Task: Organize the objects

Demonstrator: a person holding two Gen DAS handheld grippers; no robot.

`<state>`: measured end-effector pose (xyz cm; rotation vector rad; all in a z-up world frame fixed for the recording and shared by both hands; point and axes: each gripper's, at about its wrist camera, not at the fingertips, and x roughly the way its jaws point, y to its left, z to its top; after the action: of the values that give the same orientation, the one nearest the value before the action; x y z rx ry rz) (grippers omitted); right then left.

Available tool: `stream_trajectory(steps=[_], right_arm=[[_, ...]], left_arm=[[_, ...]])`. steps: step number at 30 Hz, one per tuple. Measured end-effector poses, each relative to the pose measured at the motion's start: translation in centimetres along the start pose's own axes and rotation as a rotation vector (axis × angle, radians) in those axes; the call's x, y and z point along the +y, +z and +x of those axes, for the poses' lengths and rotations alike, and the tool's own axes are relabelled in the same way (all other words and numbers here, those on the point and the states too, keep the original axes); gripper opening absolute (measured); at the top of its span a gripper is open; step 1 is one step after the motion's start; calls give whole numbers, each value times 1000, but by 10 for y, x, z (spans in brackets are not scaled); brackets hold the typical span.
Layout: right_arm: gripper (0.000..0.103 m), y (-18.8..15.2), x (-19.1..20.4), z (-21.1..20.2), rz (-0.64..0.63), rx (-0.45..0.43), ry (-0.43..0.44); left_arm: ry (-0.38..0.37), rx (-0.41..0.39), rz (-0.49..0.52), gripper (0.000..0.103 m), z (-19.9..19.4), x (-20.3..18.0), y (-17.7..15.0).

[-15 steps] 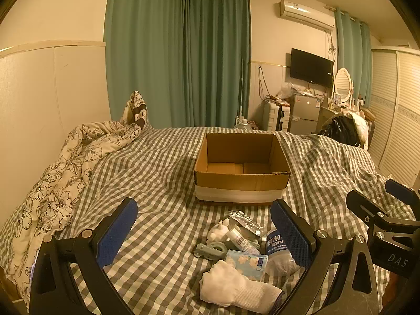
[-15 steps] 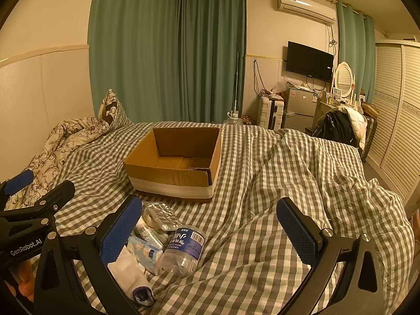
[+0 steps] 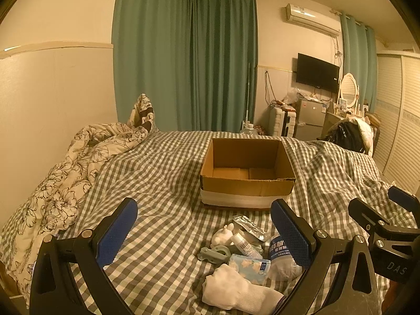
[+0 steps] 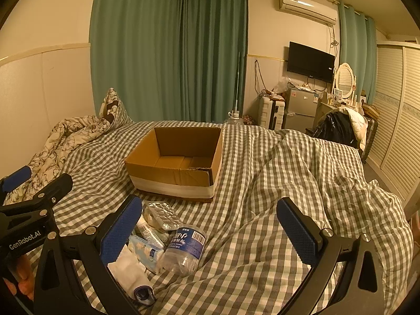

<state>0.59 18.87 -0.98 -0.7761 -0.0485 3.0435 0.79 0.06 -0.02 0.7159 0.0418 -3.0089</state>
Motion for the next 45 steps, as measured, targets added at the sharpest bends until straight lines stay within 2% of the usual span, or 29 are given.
stream_trajectory(steps=[8, 16, 28, 33, 41, 45], right_arm=[[103, 5, 2, -8, -8, -3, -3], [103, 16, 3, -39, -16, -52, -4], [103, 7, -9, -48, -16, -25, -30], [103, -3, -10, -35, -24, 13, -41], [103, -24, -17, 0, -16, 94, -47], [103, -35, -18, 18, -15, 136, -48]], left_arm=[[-15, -8, 7, 103, -8, -3, 6], [-30, -31, 18, 103, -29, -6, 13], [-36, 48, 40, 103, -19, -22, -11], [-30, 122, 53, 103, 3, -29, -35], [-23, 351, 88, 103, 67, -36, -98], [-67, 437, 107, 103, 86, -45, -126]])
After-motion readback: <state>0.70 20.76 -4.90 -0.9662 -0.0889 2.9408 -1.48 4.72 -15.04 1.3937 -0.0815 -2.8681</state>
